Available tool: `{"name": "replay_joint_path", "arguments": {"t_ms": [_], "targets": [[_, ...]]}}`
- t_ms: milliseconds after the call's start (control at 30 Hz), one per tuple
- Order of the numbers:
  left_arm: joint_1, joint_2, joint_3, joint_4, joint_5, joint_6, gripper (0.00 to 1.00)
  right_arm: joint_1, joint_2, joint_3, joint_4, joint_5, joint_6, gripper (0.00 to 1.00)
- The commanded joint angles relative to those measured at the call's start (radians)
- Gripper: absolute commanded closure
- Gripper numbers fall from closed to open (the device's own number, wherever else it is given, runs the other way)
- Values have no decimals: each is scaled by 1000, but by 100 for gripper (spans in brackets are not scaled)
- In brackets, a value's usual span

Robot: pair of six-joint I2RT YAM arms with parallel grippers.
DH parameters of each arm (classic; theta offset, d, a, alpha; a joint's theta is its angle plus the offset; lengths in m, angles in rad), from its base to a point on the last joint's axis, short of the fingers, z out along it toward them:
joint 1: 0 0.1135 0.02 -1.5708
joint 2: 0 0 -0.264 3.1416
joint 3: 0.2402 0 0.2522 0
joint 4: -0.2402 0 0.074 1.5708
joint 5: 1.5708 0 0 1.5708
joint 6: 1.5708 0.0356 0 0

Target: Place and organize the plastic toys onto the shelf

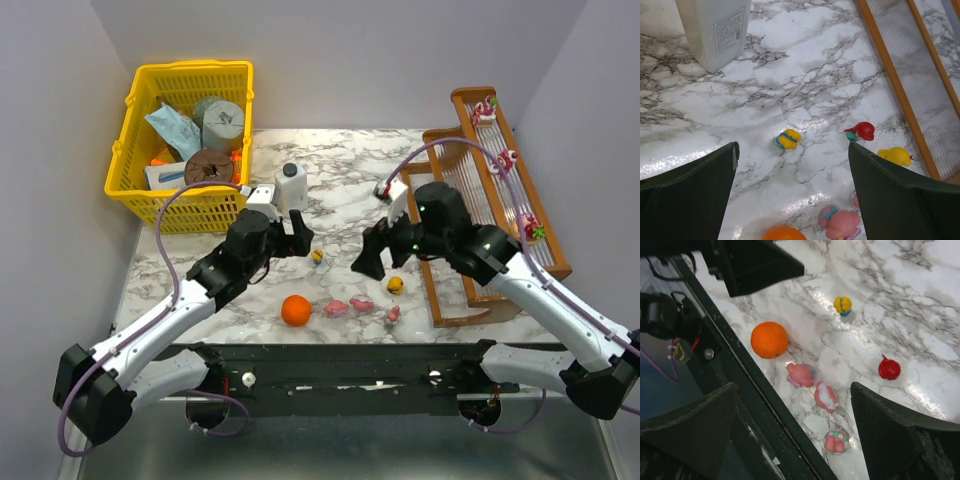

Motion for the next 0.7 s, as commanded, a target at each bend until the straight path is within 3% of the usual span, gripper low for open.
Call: {"name": "replay_joint_path", "arguments": {"t_ms": [0,167,500,667], "targets": [[-3,-101,44,-98,-66,42,1,157,7,-110,160,164,-72,0],[-2,-162,75,-147,-129,79,1,313,117,-164,164,233,-174,1],[1,-192,108,-178,-158,117,1,377,326,-151,162,221,-346,5],[6,-181,133,-190,-171,149,1,375,459,-126,170,273,-366,21]]}}
